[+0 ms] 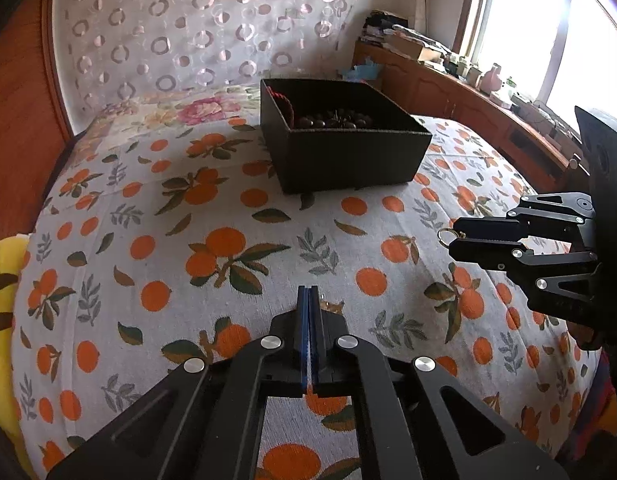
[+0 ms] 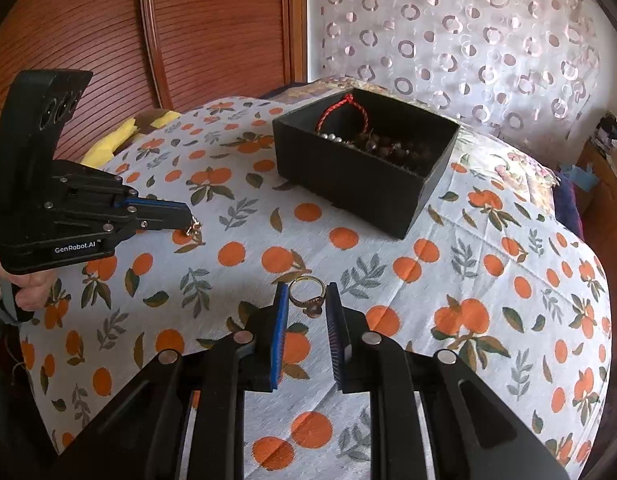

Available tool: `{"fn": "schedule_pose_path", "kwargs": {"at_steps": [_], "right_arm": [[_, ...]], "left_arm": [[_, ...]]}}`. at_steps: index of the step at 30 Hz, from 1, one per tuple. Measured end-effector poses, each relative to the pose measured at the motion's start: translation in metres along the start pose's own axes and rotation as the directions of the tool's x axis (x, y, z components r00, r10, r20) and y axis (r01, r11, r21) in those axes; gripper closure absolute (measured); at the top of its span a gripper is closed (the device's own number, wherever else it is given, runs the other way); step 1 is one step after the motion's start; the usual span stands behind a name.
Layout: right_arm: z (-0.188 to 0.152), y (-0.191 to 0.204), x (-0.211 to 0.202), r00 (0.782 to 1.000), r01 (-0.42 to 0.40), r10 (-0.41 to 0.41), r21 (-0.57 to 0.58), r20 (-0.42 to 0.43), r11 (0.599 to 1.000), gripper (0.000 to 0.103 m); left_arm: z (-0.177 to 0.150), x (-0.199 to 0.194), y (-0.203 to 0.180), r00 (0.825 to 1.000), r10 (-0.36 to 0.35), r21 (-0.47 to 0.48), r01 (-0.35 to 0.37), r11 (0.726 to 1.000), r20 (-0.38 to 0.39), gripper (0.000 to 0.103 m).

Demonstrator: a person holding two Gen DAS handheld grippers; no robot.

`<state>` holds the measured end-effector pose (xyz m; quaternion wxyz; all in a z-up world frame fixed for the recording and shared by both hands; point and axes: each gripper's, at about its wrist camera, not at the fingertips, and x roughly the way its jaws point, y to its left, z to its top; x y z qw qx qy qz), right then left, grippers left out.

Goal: Organize jewelry
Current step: 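Grasp the gold ring with the right tool while the left tool holds the charm, then lower the ring and charm into the black box and open both tools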

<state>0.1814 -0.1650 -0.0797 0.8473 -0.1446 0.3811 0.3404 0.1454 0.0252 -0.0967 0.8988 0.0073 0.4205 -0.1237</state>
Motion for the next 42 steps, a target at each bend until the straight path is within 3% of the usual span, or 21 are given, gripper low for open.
{"fn": "schedule_pose_path", "kwargs": {"at_steps": [10,14,19,22,28,42], "right_arm": [[0.005,-0.005,-0.002,1.0,0.002,-0.002,0.002,0.011,1.0,0.082],[0.002,-0.005,0.001,1.0,0.0,0.0,0.002,0.004,1.0,0.082],[0.001,-0.005,0.002,1.0,-0.001,0.001,0.005,0.005,1.0,0.082],[0.002,-0.005,0.0,1.0,0.0,0.0,0.003,0.01,1.0,0.082],[0.002,-0.007,-0.001,1.0,0.001,-0.001,0.004,0.015,1.0,0.082],[0.065,-0.053,-0.014,0.989,0.042,-0.05,0.06,0.141,0.997,0.082]], "left_arm": [[0.007,-0.01,0.004,0.999,0.039,-0.012,-0.039,0.999,0.016,0.102],[0.006,-0.013,0.002,0.999,0.023,-0.023,-0.023,0.999,0.023,0.076],[0.005,0.001,-0.005,1.0,0.017,0.0,-0.017,1.0,-0.005,0.076],[0.004,0.011,-0.006,0.999,0.02,0.004,-0.02,1.0,-0.026,0.089],[0.009,0.004,-0.011,1.0,-0.016,0.013,0.016,1.0,0.001,0.089],[0.102,0.01,-0.027,0.992,-0.01,0.057,0.003,0.998,0.126,0.089]]}}
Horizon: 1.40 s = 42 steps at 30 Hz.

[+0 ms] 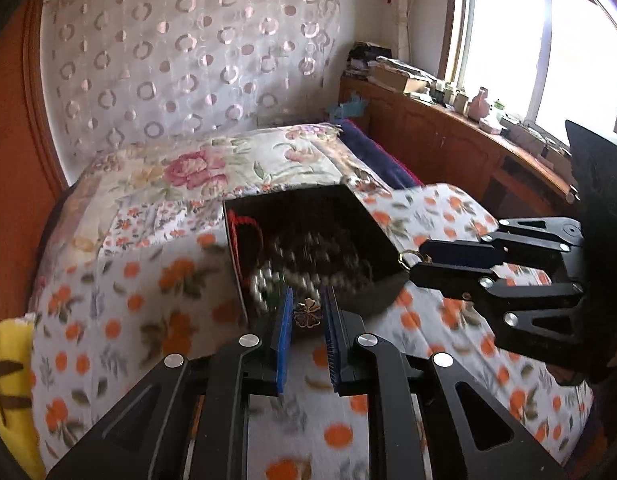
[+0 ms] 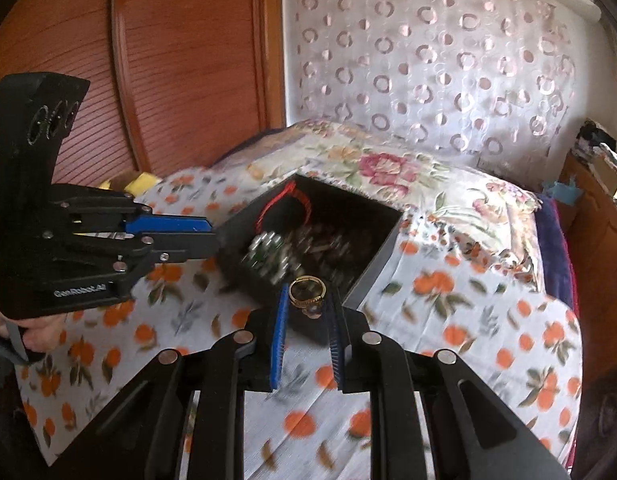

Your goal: Organize jewelry

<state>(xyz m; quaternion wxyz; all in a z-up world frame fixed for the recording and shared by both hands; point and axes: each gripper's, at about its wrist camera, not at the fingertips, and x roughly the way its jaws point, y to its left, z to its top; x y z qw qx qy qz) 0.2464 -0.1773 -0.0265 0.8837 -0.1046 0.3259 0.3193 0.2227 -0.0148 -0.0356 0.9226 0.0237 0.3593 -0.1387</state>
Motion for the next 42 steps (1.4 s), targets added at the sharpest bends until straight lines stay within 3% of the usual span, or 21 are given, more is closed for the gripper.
{"fn": "schedule_pose_path", "kwargs": {"at_steps": [9,14,20,21,23,24,30,32,37,42], "right_arm": [[0.015,-0.006,0.012,1.0,0.013,-0.013,-0.007,-0.008,1.0,0.082],[0.013,-0.008,0.023,1.0,0.003,-0.003,0.008,-0.024,1.0,0.082],[0.017,-0.014,0.036,1.0,-0.007,0.008,0.054,-0.02,0.999,0.081],[0.017,-0.015,0.037,1.0,-0.001,0.002,0.064,-0.018,0.998,0.079],[0.017,-0.015,0.034,1.0,0.001,-0.001,0.08,-0.005,0.997,0.055],[0.017,-0.015,0.031,1.0,-0.005,0.004,0.09,0.004,0.996,0.052],[0.006,-0.007,0.0,0.999,0.013,-0.018,0.12,0.038,0.993,0.051],[0.0,-0.001,-0.017,0.997,0.026,-0.035,0.14,0.061,0.99,0.04],[-0.024,0.025,-0.075,0.981,0.096,-0.123,0.175,0.15,0.98,0.011],[-0.047,0.044,-0.121,0.966,0.127,-0.171,0.222,0.193,0.967,0.002]], "left_arm": [[0.019,0.027,0.007,0.999,0.03,-0.026,-0.03,0.999,-0.014,0.088],[0.016,0.019,0.017,0.999,0.054,-0.055,-0.054,0.997,0.001,0.069],[0.007,0.003,0.024,0.997,0.08,-0.083,-0.079,0.993,0.008,0.061],[0.005,-0.002,0.024,0.996,0.087,-0.086,-0.086,0.993,0.013,0.059],[0.0,-0.011,0.022,0.994,0.107,-0.086,-0.105,0.991,0.024,0.046],[-0.003,-0.017,0.021,0.992,0.123,-0.084,-0.12,0.989,0.032,0.042],[-0.023,-0.047,0.016,0.985,0.167,-0.106,-0.162,0.981,0.046,0.021],[-0.03,-0.063,0.01,0.981,0.181,-0.11,-0.173,0.979,0.067,0.014],[-0.049,-0.102,-0.004,0.973,0.206,-0.129,-0.192,0.973,0.108,0.007],[-0.065,-0.134,-0.021,0.964,0.23,-0.132,-0.213,0.968,0.135,0.007]]}}
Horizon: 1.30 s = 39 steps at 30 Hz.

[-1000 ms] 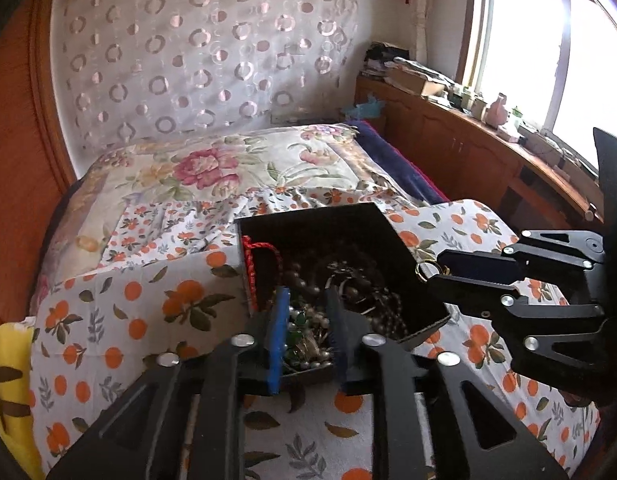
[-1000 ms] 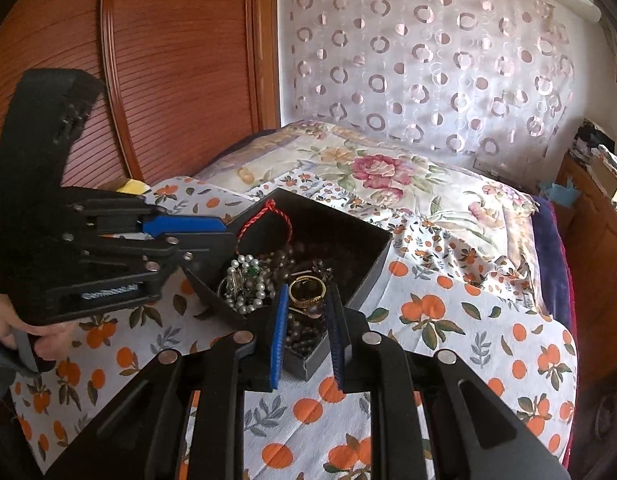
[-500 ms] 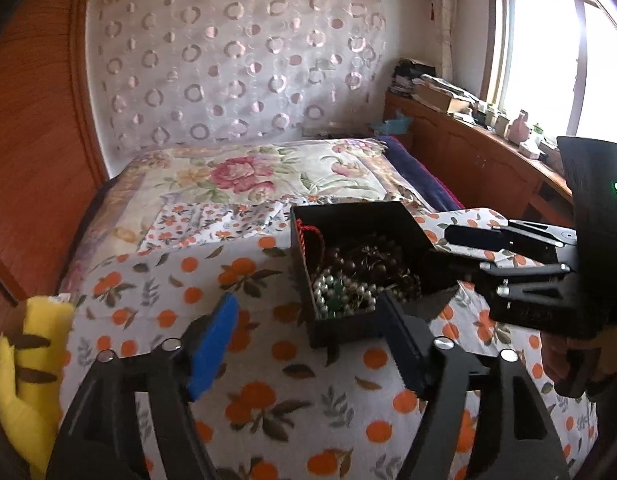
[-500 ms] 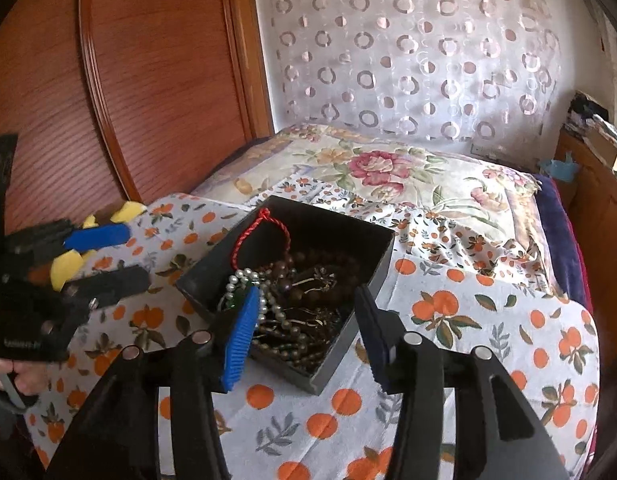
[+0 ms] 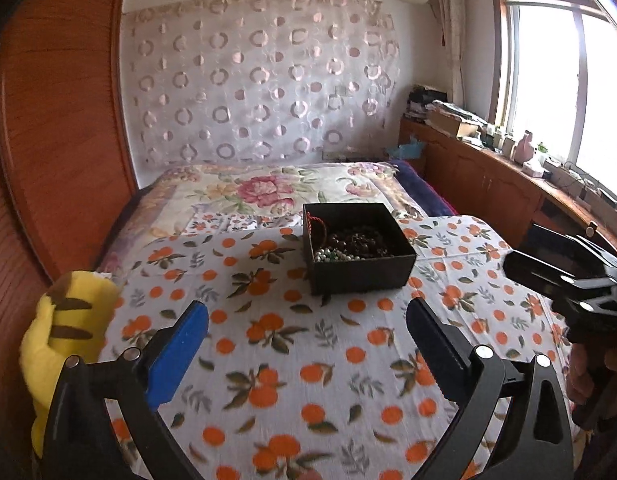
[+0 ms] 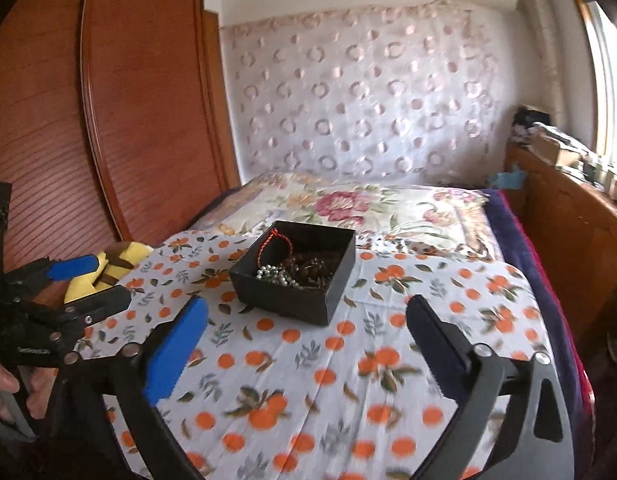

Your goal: Organize jewelry

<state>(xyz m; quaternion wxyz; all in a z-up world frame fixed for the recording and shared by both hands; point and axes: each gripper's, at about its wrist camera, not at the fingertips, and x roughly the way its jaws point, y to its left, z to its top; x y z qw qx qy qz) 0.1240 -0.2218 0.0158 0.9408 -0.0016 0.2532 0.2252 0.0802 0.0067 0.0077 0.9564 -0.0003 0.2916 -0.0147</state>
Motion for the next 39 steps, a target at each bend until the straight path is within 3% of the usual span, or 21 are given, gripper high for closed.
{"fn": "schedule_pose_path", "kwargs": {"at_steps": [6,13,39], "right_arm": [[-0.011,0.0,-0.039,0.997,0.065,-0.067,0.051,0.039,0.997,0.002],[-0.017,0.005,-0.057,0.995,0.082,-0.083,0.031,0.054,0.996,0.002],[-0.026,0.002,-0.053,0.993,0.1,-0.103,0.053,0.05,0.994,0.002]], "left_arm": [[-0.011,-0.026,-0.007,1.0,0.004,0.004,-0.004,1.0,0.022,0.007],[-0.016,-0.039,-0.012,0.999,-0.017,-0.012,0.018,1.0,0.039,0.007],[-0.019,-0.044,-0.016,0.999,-0.02,-0.015,0.02,1.0,0.046,0.007]]}}
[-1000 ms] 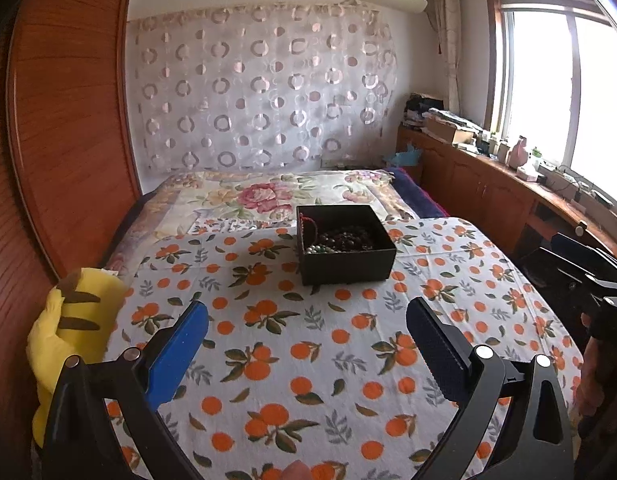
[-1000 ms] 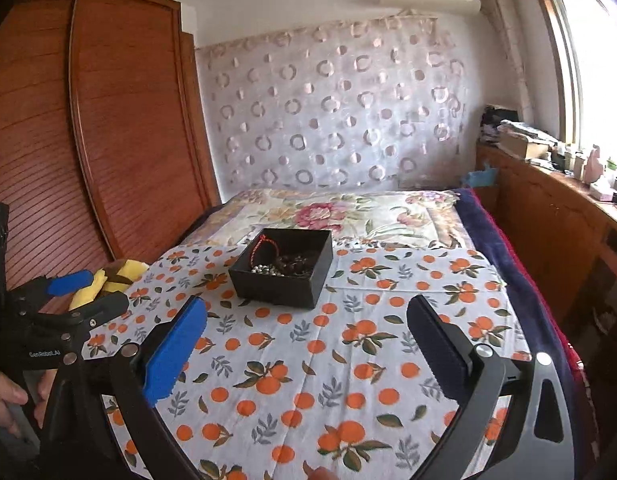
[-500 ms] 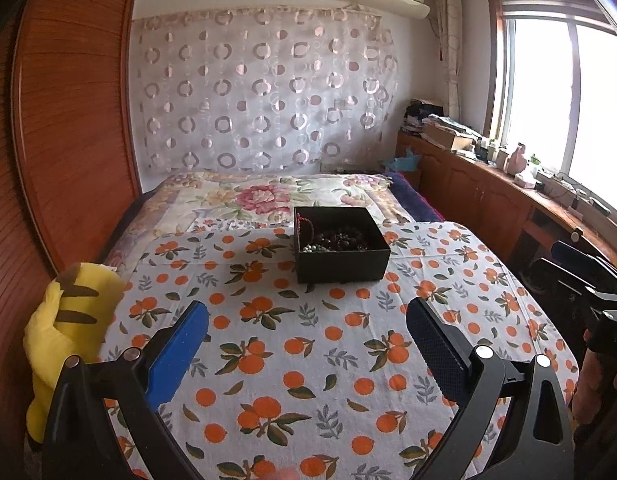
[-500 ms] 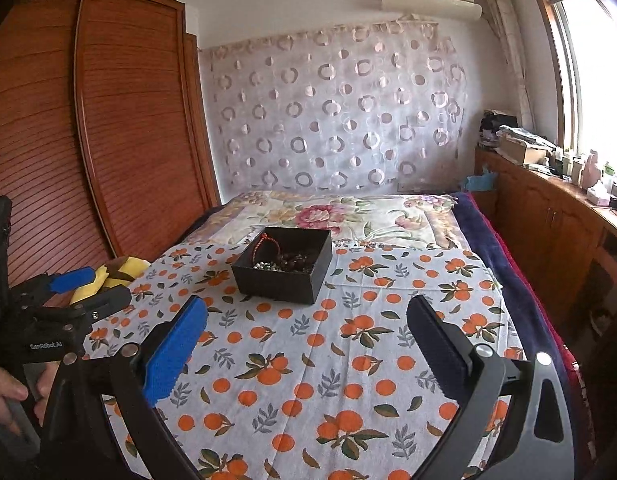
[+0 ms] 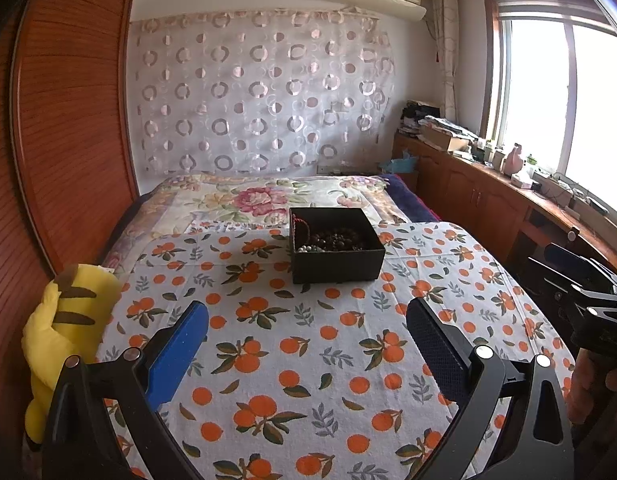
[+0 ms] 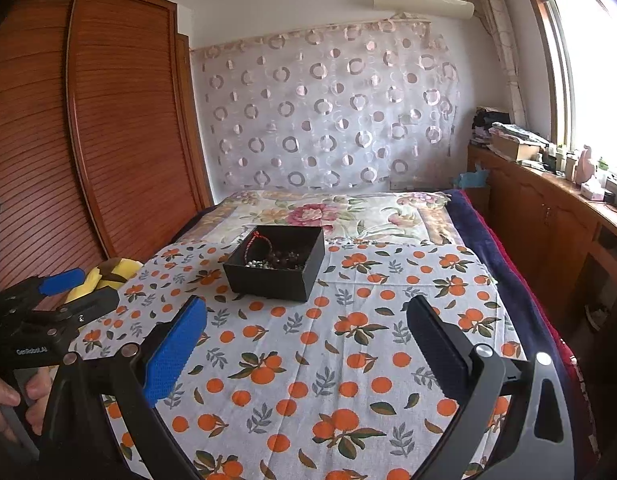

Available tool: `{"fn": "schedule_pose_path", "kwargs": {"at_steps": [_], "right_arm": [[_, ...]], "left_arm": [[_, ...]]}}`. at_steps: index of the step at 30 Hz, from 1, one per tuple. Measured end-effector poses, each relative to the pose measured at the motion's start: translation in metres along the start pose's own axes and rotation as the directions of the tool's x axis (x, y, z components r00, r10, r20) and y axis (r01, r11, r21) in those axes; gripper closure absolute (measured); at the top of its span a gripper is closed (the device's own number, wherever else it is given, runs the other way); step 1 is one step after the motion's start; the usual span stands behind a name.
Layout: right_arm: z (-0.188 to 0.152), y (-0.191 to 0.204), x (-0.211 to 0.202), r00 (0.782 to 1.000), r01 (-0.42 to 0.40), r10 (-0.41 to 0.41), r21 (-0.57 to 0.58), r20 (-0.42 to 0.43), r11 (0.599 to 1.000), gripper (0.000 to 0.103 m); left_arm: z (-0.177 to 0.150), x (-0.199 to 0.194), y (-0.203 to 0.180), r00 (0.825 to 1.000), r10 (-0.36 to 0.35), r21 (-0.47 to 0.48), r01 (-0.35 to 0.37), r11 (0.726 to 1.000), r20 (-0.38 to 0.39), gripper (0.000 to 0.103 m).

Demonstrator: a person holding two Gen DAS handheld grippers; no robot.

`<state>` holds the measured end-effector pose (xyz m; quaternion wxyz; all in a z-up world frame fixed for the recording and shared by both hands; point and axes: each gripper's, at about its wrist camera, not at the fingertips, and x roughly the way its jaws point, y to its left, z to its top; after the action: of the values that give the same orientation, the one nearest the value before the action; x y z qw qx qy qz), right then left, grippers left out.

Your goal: Organize jewelry

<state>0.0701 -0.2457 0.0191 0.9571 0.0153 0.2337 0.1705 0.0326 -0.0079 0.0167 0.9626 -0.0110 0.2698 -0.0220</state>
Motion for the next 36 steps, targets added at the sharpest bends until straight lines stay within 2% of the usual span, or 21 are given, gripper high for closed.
{"fn": "schedule_pose_path", "kwargs": {"at_steps": [36], "right_arm": [[-0.0015,0.0008,0.0004,1.0,-0.001,0.001,0.0,0.002,1.0,0.002]], "left_arm": [[0.0012,-0.0023,-0.0038,1.0,0.01,0.008,-0.01,1.0,0.015,0.007]]}}
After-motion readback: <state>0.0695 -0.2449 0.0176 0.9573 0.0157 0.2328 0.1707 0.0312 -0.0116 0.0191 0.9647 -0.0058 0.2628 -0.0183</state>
